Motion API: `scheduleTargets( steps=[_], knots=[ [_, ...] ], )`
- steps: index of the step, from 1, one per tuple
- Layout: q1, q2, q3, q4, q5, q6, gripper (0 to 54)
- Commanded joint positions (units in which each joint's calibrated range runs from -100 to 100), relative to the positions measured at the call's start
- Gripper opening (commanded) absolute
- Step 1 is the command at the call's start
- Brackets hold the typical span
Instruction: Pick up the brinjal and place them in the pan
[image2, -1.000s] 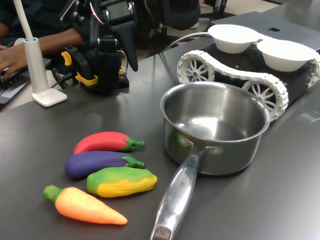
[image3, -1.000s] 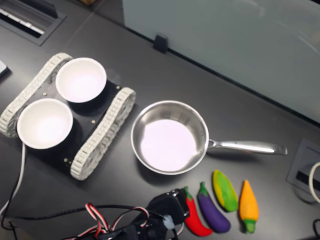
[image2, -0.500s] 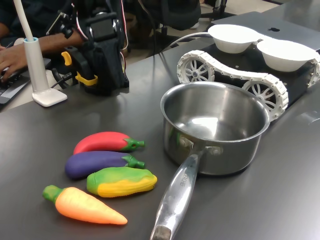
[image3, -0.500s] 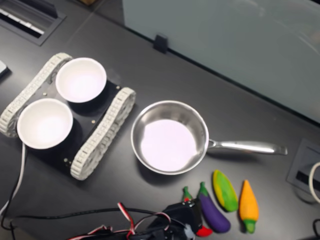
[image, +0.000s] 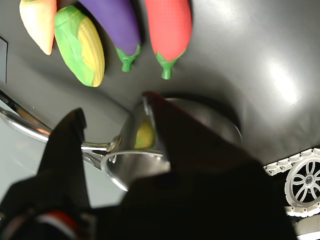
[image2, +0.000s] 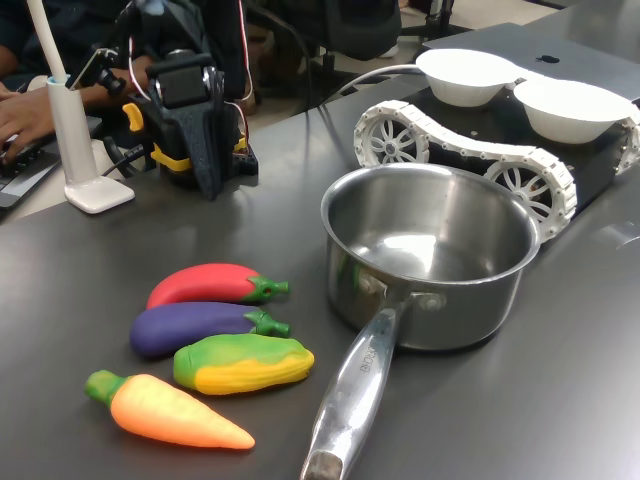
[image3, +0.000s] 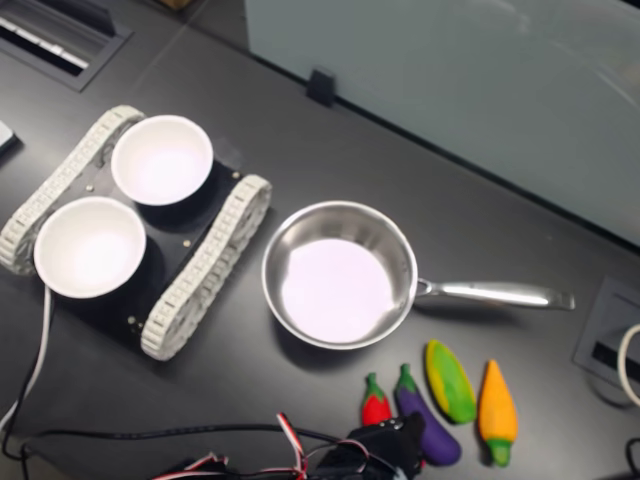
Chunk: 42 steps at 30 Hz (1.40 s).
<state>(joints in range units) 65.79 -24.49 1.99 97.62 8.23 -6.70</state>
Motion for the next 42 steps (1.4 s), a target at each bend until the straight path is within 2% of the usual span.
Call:
scheduleTargets(
  steps=[1, 8, 12, 15, 22, 28, 30, 32, 38, 42],
  knots=[
    [2.1, 0.83, -5.76, -2.99, 1.66, 1.07, 20.1],
    [5.54, 5.64, -8.03, -5.13, 4.4, 1.66, 20.9],
    [4.97, 8.26, -8.67, -6.23, 4.93, 4.52, 26.7],
    [4.17, 9.78, -8.49, -6.92, 6.35, 5.69, 28.4],
    [2.22, 12.05, -6.67, -9.48, 9.04, 7.04, 28.6],
    [0.5, 13.66, -4.94, -11.61, 9.91, 9.14, 28.8],
    [-1.11, 14.58, -4.49, -12.29, 9.38, 11.58, 28.9],
    [-2.14, 15.26, -3.94, -12.29, 9.52, 12.67, 29.1],
    [-3.52, 16.52, -2.67, -12.63, 8.01, 14.6, 33.3],
    [-3.75, 16.86, -1.76, -13.74, 8.21, 14.69, 33.5]
  ],
)
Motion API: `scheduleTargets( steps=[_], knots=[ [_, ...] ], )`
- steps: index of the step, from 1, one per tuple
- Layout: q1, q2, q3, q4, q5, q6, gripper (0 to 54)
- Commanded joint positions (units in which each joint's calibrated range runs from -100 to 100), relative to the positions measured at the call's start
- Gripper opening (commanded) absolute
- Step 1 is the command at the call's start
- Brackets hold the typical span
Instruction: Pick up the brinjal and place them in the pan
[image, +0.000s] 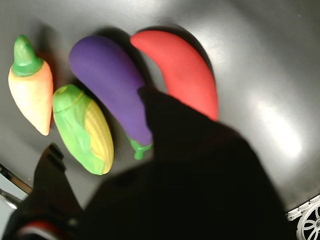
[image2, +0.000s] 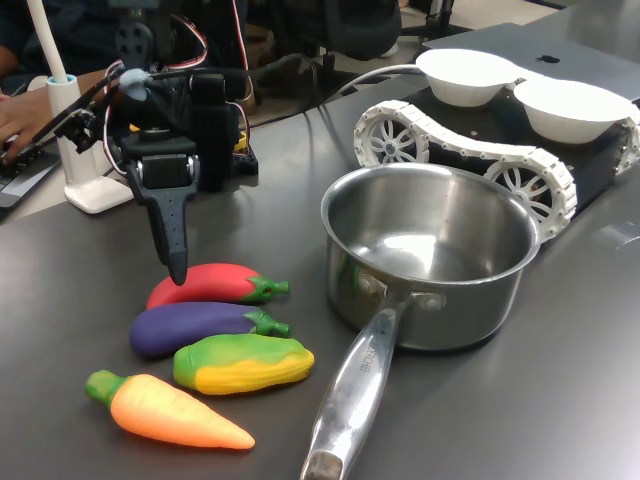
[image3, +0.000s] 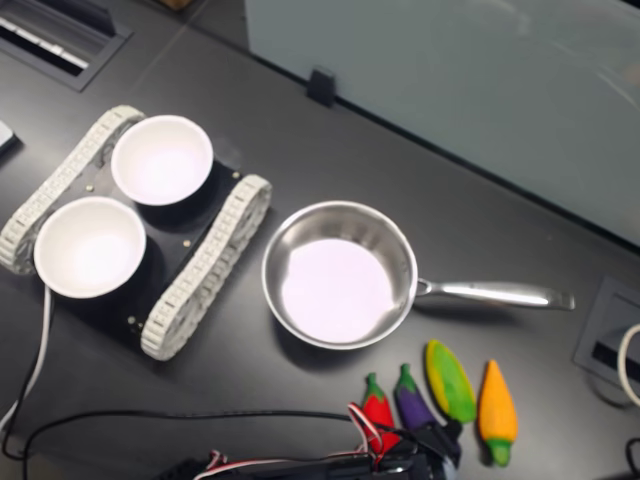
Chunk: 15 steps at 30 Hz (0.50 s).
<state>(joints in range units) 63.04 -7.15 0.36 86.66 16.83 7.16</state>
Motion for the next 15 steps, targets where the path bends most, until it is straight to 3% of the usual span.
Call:
scheduleTargets(
  steps=[1, 15],
  knots=[
    [-1.11, -0.39, 0.32, -3.2, -0.24, 0.9, 33.5],
    [-2.26, 4.84, 2.41, -9.17, -1.56, 2.59, 32.3]
  ],
)
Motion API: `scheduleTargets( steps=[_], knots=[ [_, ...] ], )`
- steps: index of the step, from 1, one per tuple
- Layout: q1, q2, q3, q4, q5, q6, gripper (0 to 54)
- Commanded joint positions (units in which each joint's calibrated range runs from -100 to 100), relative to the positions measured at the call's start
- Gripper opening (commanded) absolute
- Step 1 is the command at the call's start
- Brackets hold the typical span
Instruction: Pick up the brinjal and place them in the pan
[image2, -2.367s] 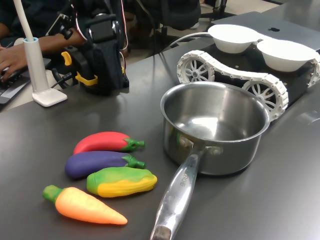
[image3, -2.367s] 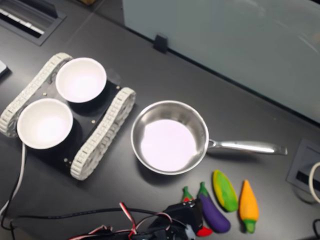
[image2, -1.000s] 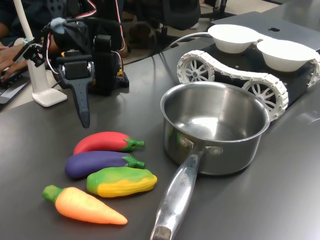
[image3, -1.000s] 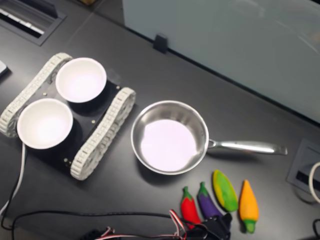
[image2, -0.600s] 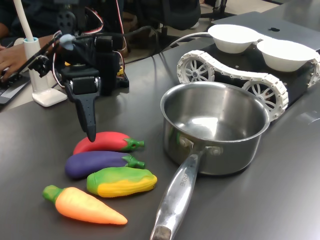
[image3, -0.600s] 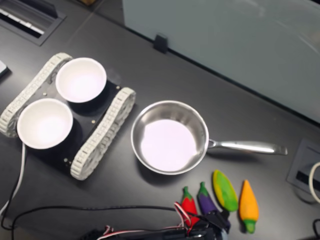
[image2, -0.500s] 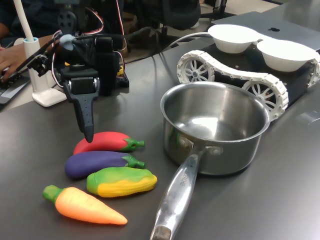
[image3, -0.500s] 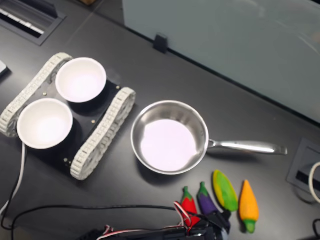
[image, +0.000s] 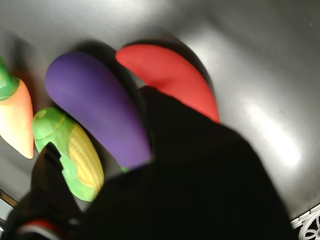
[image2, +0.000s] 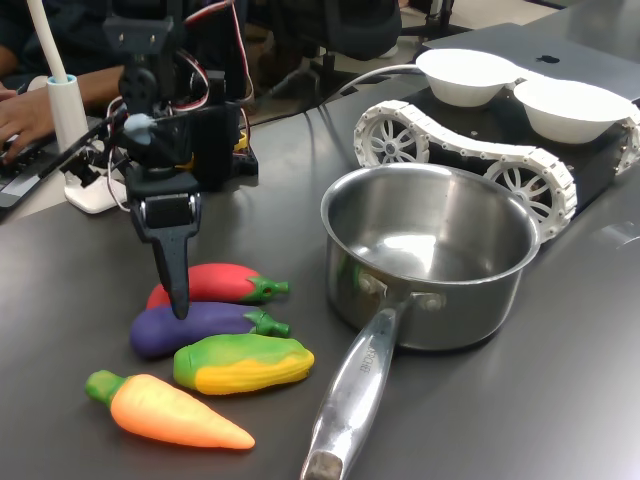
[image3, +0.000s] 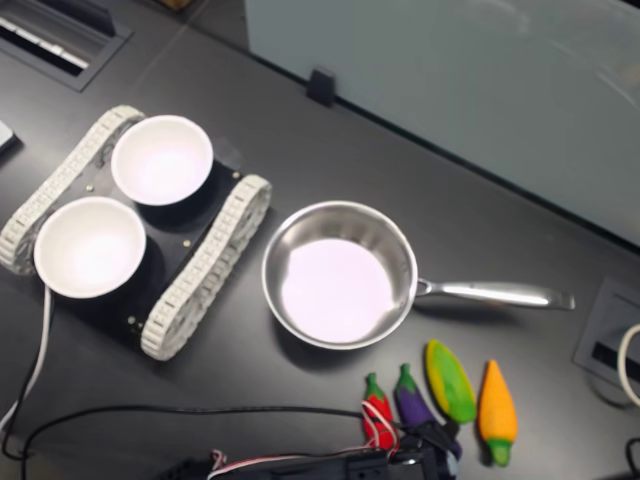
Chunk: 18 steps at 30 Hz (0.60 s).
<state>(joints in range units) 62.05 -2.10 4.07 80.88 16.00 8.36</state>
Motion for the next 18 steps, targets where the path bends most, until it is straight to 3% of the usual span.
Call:
scheduleTargets(
  steps=[1, 18],
  knots=[
    [-1.38, 0.12, -1.21, -3.82, -1.07, 1.73, 32.2],
    [-3.67, 6.36, -5.21, -3.22, -2.1, 2.32, 30.3]
  ],
)
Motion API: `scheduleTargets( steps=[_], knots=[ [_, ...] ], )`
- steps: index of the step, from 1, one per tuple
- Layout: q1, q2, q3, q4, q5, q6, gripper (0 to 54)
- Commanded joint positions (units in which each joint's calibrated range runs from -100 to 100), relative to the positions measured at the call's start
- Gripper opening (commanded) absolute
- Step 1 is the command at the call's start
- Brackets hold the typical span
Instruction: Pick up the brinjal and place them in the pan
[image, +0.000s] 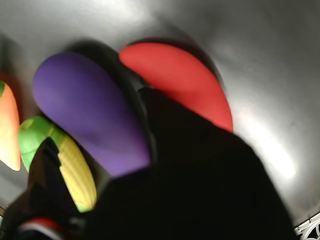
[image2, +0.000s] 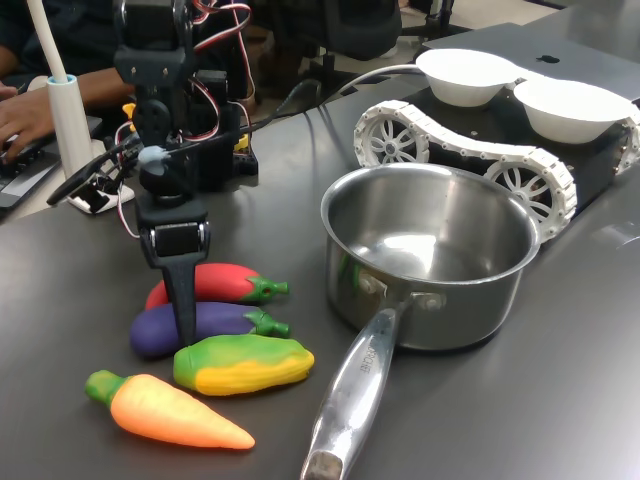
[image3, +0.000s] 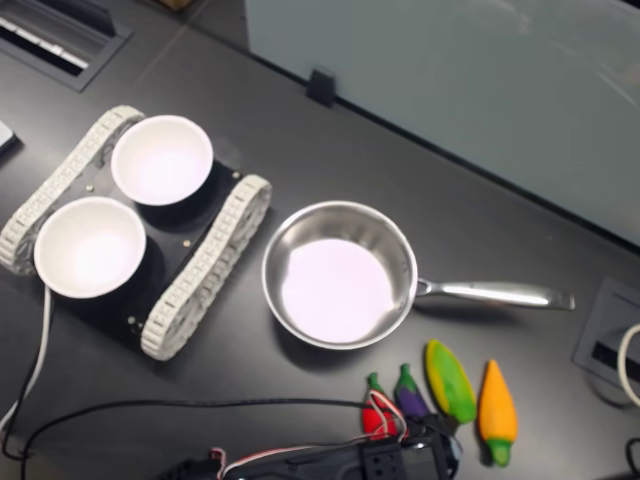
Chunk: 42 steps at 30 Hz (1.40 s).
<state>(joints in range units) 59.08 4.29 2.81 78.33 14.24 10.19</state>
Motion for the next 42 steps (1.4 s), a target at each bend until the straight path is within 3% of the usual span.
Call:
scheduleTargets(
  steps=[1, 24, 37, 41, 42],
  knots=[
    [-0.7, 0.22, -4.03, -0.67, -0.29, 0.48, 30.1],
    [-0.93, 5.7, -7.3, -1.1, -0.24, 0.48, 26.1],
    [-1.51, 5.11, -6.39, -1.18, 0.83, 0.48, 10.7],
    [-1.62, 4.02, -5.85, -2.46, 1.56, 0.48, 0.7],
    [-1.28, 3.68, -5.85, -2.72, 1.27, 0.48, 0.2]
  ],
)
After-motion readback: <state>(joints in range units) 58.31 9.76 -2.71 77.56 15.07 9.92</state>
